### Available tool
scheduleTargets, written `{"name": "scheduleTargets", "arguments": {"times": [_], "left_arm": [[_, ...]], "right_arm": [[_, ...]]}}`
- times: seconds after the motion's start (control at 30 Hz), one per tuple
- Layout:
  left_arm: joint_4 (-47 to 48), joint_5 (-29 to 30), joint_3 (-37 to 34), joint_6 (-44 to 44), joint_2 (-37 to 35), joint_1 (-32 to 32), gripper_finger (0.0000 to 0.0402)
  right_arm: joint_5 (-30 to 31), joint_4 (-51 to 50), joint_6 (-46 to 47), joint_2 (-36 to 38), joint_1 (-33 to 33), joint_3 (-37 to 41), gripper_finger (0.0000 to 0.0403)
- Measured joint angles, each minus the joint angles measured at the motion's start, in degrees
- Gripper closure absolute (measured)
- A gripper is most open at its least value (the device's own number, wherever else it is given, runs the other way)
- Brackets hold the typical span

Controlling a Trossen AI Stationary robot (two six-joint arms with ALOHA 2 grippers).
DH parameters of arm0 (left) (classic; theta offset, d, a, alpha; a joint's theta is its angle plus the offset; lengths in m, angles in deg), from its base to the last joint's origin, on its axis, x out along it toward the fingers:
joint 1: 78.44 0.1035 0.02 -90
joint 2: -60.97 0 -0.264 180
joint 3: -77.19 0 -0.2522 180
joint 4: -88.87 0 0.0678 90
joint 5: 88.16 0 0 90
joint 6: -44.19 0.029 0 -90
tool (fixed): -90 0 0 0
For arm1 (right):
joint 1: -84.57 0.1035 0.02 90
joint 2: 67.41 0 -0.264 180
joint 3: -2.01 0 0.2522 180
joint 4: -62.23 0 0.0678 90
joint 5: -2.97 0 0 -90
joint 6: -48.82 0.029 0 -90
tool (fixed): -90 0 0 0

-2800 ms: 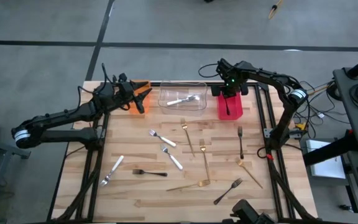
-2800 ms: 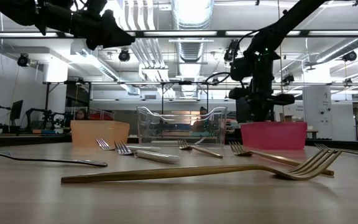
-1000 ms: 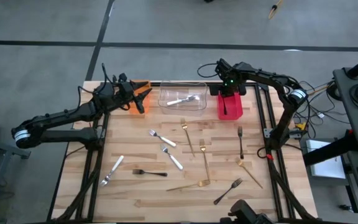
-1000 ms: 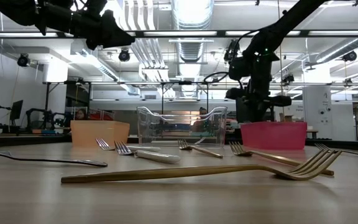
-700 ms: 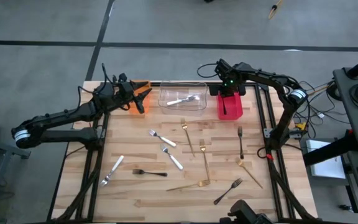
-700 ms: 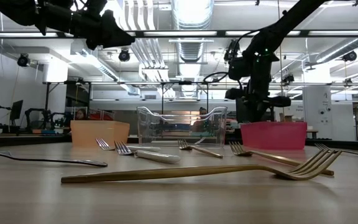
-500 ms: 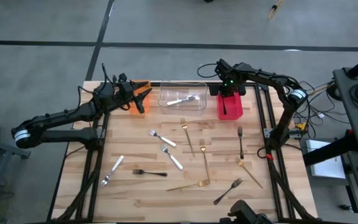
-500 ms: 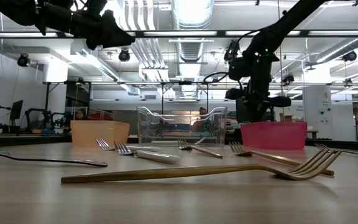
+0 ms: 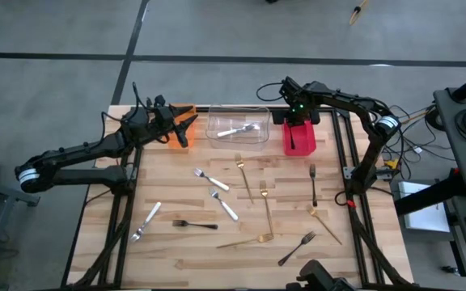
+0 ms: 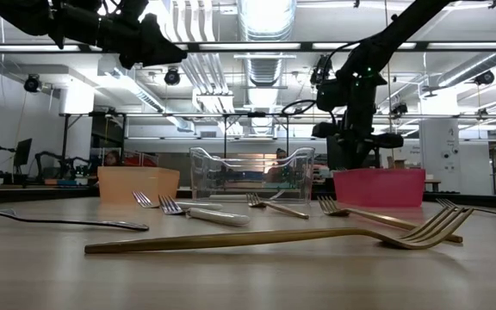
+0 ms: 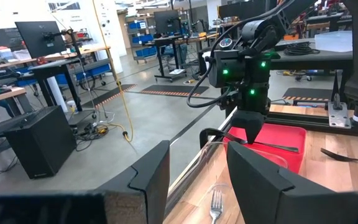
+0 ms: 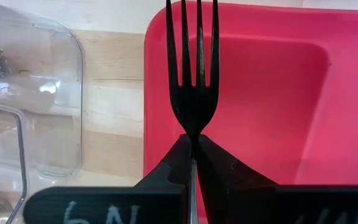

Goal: Sort silverware by color (type)
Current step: Put the black fork into the red bin

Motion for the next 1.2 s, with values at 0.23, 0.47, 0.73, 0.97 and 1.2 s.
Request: {"name": "scheduleTargets", "arguments": {"times": [0.23,0.47,0.73,0.97,1.2], "left_arm": [[0.0,0.0,0.0,0.15,0.0,0.0,0.026],[0.0,0.01,0.0,0.15,0.0,0.0,0.026],[0.0,0.04,0.0,0.15,0.0,0.0,0.026],[-0.35,0.48,0.0,0.17,0.0,0.0,0.026],[-0.4,0.49,0.0,0.17,0.0,0.0,0.026]], "right_arm": [[-0.23,-0.3,0.01,0.0,0.0,0.0,0.0394],[-2.08,-0.88,-1.94,0.0,0.0,-0.79,0.0394],[-2.11,-4.45,-9.56,0.04,-0.02,-1.64,0.0394],[-2.09,-4.78,-17.6,0.04,-0.02,-1.64,0.0394],[-2.08,-4.74,-19.71,0.04,-0.02,-1.62,0.0394]]}}
